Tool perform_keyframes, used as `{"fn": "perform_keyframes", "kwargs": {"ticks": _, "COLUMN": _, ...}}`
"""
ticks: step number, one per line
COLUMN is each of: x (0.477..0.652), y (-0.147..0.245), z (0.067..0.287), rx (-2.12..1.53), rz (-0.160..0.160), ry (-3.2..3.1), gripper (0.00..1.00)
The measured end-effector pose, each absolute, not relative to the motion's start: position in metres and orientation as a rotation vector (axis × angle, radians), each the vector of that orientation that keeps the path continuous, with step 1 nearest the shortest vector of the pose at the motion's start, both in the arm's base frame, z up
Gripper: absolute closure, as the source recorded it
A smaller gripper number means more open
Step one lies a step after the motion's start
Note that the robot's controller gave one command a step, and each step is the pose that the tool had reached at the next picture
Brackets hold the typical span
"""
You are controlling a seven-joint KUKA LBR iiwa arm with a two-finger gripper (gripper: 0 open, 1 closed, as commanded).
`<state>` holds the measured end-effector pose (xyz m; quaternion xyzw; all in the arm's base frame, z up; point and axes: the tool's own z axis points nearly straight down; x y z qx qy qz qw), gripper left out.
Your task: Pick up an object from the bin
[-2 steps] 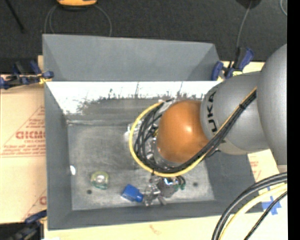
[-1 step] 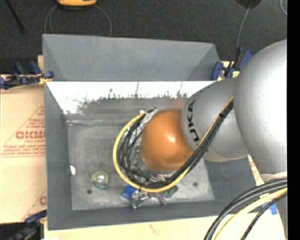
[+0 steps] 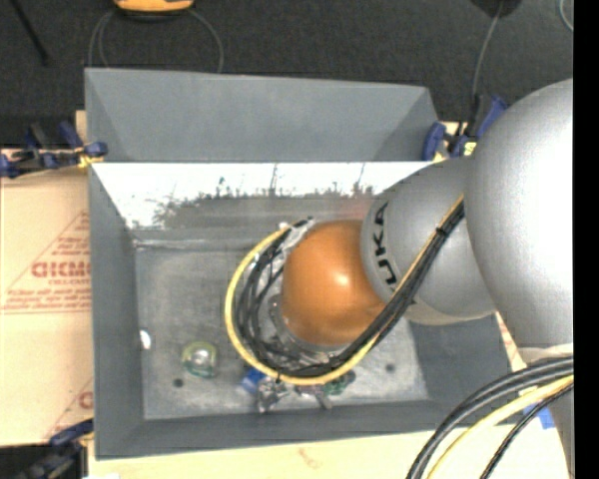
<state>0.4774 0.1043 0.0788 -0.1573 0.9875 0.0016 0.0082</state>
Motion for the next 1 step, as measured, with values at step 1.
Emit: {"fn": "perform_keyframes", "kwargs": {"ticks": 1, "x": 0.511, "y": 0.0638, "z": 0.2275, "rx": -0.59, "rz": -0.003, "ry": 3.073, "gripper": 1.0}}
